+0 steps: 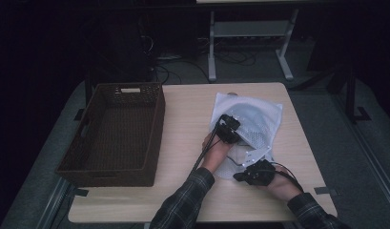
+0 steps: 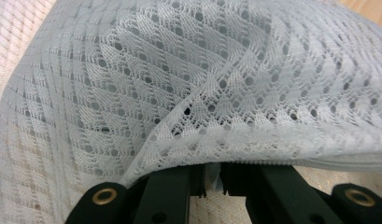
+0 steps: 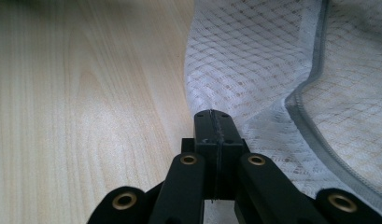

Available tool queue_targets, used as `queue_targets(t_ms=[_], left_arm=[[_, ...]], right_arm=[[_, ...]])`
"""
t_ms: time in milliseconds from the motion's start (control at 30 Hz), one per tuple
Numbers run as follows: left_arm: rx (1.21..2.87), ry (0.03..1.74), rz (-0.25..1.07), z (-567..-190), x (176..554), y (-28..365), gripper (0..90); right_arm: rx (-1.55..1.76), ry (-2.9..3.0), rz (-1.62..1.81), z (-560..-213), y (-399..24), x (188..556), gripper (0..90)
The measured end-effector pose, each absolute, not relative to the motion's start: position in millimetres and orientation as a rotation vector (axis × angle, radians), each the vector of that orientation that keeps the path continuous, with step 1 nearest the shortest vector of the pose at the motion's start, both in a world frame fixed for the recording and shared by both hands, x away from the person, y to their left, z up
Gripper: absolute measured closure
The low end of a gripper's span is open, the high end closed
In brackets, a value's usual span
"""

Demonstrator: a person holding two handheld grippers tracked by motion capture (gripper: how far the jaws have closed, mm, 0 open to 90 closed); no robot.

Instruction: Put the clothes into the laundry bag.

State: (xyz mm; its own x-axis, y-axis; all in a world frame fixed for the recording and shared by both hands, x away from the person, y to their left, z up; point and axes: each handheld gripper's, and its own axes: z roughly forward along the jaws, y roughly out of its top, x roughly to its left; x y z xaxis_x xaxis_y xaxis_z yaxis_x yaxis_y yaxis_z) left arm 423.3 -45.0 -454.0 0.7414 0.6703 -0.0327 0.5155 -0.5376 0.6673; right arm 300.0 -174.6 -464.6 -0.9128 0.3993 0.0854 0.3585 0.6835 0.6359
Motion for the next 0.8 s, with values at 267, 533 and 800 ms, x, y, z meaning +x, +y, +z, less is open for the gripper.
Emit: queue_targets(t_ms=[267,533,800], left_arm=[[2.254,0.829,0.220,-449,407,-28,63.4],[2.270,0.736,0.168,-438,374,-4,53.5],[2.252,0.702,0.205,-429,346,34,52.6]], right_arm=[[0.630,2.843,1.049,-464,-174,301,89.8],[0.644,2.854,1.047,-464,-173,302,89.4],[0.655,2.857,1.053,-464,-173,303,89.2]])
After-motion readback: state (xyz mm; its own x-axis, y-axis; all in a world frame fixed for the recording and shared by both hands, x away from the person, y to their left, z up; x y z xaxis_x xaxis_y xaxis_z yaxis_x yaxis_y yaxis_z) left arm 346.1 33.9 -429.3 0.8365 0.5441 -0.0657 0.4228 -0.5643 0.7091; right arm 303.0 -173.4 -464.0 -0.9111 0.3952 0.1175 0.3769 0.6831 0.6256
